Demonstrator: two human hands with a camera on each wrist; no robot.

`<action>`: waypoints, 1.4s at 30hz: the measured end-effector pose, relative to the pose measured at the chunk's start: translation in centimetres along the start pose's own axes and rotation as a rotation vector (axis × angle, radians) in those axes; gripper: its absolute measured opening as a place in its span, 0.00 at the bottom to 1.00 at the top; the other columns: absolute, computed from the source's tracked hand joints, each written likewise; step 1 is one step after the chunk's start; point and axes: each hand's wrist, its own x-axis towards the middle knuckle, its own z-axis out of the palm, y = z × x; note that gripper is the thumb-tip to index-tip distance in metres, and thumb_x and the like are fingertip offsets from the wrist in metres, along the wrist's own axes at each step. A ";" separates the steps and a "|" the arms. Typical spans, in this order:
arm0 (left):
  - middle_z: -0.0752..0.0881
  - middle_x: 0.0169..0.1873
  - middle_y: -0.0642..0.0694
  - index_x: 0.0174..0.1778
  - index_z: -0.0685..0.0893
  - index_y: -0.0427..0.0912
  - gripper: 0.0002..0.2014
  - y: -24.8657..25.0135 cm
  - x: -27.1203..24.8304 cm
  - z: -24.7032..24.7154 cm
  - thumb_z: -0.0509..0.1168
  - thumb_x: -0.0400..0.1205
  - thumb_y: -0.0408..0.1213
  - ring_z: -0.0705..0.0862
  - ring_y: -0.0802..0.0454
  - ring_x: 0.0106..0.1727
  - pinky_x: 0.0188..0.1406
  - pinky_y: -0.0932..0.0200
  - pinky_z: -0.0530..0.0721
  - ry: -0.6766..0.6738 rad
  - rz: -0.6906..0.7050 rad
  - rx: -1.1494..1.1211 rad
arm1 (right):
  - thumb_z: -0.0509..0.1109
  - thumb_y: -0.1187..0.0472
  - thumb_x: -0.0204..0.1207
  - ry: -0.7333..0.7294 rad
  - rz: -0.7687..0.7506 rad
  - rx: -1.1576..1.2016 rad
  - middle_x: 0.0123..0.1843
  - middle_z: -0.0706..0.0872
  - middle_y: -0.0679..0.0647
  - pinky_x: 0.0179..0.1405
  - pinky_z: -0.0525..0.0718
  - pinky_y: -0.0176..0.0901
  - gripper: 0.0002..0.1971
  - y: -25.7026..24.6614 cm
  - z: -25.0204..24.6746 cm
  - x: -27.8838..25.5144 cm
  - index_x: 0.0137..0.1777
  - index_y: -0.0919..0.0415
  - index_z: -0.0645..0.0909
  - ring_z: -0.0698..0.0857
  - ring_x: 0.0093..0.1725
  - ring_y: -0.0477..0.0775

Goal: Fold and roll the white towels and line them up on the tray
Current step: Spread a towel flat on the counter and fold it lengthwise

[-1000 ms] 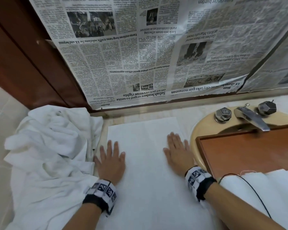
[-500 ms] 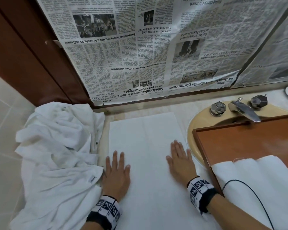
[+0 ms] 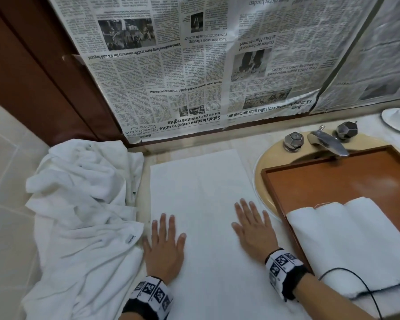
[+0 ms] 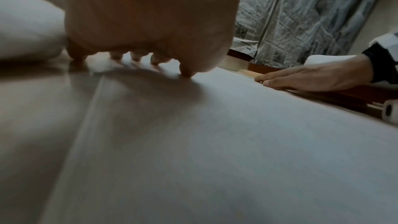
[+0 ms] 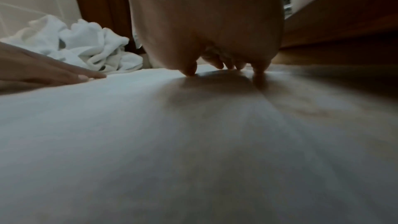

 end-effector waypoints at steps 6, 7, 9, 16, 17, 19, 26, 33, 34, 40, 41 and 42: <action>0.73 0.80 0.41 0.77 0.77 0.41 0.33 1.6 2.0 -2.7 0.46 0.83 0.57 0.74 0.37 0.78 0.72 0.29 0.73 0.038 0.089 -0.021 | 0.48 0.49 0.81 0.183 0.157 0.131 0.75 0.78 0.68 0.70 0.79 0.59 0.33 1.6 -1.0 -1.3 0.76 0.72 0.73 0.79 0.73 0.67; 0.75 0.78 0.41 0.75 0.79 0.40 0.32 2.5 2.8 -3.1 0.48 0.82 0.56 0.77 0.37 0.75 0.72 0.31 0.75 0.041 0.140 -0.050 | 0.52 0.52 0.80 0.203 0.175 0.147 0.66 0.83 0.68 0.61 0.85 0.60 0.29 1.4 -1.2 -1.3 0.70 0.73 0.78 0.84 0.64 0.69; 0.76 0.77 0.41 0.75 0.78 0.40 0.30 5.0 4.5 -3.8 0.52 0.83 0.55 0.78 0.36 0.72 0.70 0.38 0.78 0.005 0.239 -0.101 | 0.66 0.59 0.77 0.296 0.208 0.148 0.57 0.84 0.68 0.51 0.88 0.57 0.19 1.0 -1.2 -1.3 0.62 0.72 0.81 0.85 0.54 0.69; 0.74 0.74 0.42 0.80 0.73 0.50 0.22 16.5 12.2 -4.2 0.57 0.89 0.45 0.75 0.40 0.70 0.65 0.45 0.77 -0.102 0.473 -0.116 | 0.81 0.70 0.65 0.341 0.293 0.214 0.52 0.83 0.66 0.35 0.86 0.53 0.16 1.1 -1.0 0.1 0.51 0.69 0.82 0.84 0.48 0.68; 0.75 0.72 0.42 0.80 0.74 0.51 0.21 17.7 13.4 -4.0 0.57 0.89 0.44 0.76 0.40 0.69 0.65 0.44 0.78 -0.107 0.491 -0.122 | 0.82 0.70 0.64 0.363 0.291 0.212 0.51 0.83 0.65 0.33 0.86 0.52 0.15 1.1 -0.9 0.3 0.49 0.68 0.82 0.84 0.46 0.67; 0.77 0.69 0.44 0.78 0.77 0.55 0.20 19.7 15.5 -3.7 0.58 0.89 0.42 0.78 0.42 0.67 0.63 0.43 0.79 -0.117 0.510 -0.145 | 0.83 0.71 0.61 0.421 0.281 0.194 0.48 0.84 0.64 0.31 0.85 0.51 0.16 1.5 -0.8 0.5 0.46 0.66 0.82 0.85 0.43 0.65; 0.80 0.57 0.50 0.69 0.85 0.56 0.16 21.8 20.5 -3.6 0.62 0.87 0.40 0.82 0.47 0.57 0.59 0.47 0.80 -0.167 0.575 -0.145 | 0.82 0.70 0.63 0.472 0.292 0.235 0.41 0.81 0.57 0.28 0.83 0.45 0.14 2.1 -0.4 1.5 0.39 0.61 0.78 0.84 0.35 0.58; 0.81 0.53 0.47 0.57 0.89 0.44 0.10 21.7 22.5 -4.3 0.64 0.86 0.33 0.83 0.46 0.53 0.57 0.50 0.81 -0.194 0.586 -0.224 | 0.83 0.73 0.53 0.412 0.321 0.219 0.33 0.81 0.57 0.16 0.80 0.45 0.19 2.0 -1.7 2.4 0.35 0.62 0.76 0.83 0.26 0.57; 0.80 0.53 0.48 0.58 0.88 0.44 0.09 21.6 22.5 -4.3 0.63 0.87 0.33 0.82 0.46 0.53 0.56 0.51 0.80 -0.202 0.594 -0.199 | 0.83 0.73 0.53 0.392 0.331 0.235 0.33 0.80 0.57 0.15 0.80 0.45 0.19 1.9 -1.9 2.5 0.35 0.62 0.75 0.83 0.26 0.57; 0.78 0.46 0.47 0.49 0.81 0.43 0.07 21.4 21.9 -3.7 0.60 0.84 0.28 0.78 0.46 0.44 0.46 0.47 0.81 -0.105 0.658 -0.195 | 0.77 0.71 0.60 0.320 0.348 0.371 0.34 0.80 0.56 0.19 0.75 0.46 0.14 1.8 -2.1 2.7 0.37 0.61 0.74 0.82 0.28 0.58; 0.78 0.46 0.48 0.49 0.81 0.43 0.07 21.3 21.8 -3.6 0.61 0.84 0.27 0.78 0.46 0.45 0.45 0.48 0.81 -0.078 0.672 -0.211 | 0.74 0.70 0.65 0.305 0.355 0.382 0.35 0.80 0.56 0.22 0.73 0.45 0.11 1.9 -2.3 2.7 0.40 0.61 0.74 0.83 0.30 0.58; 0.78 0.48 0.49 0.51 0.83 0.44 0.08 21.3 21.8 -3.4 0.62 0.84 0.27 0.78 0.48 0.46 0.45 0.51 0.81 -0.062 0.681 -0.226 | 0.71 0.69 0.70 0.284 0.362 0.378 0.37 0.81 0.56 0.25 0.71 0.44 0.08 2.0 -2.5 2.7 0.42 0.61 0.74 0.83 0.33 0.57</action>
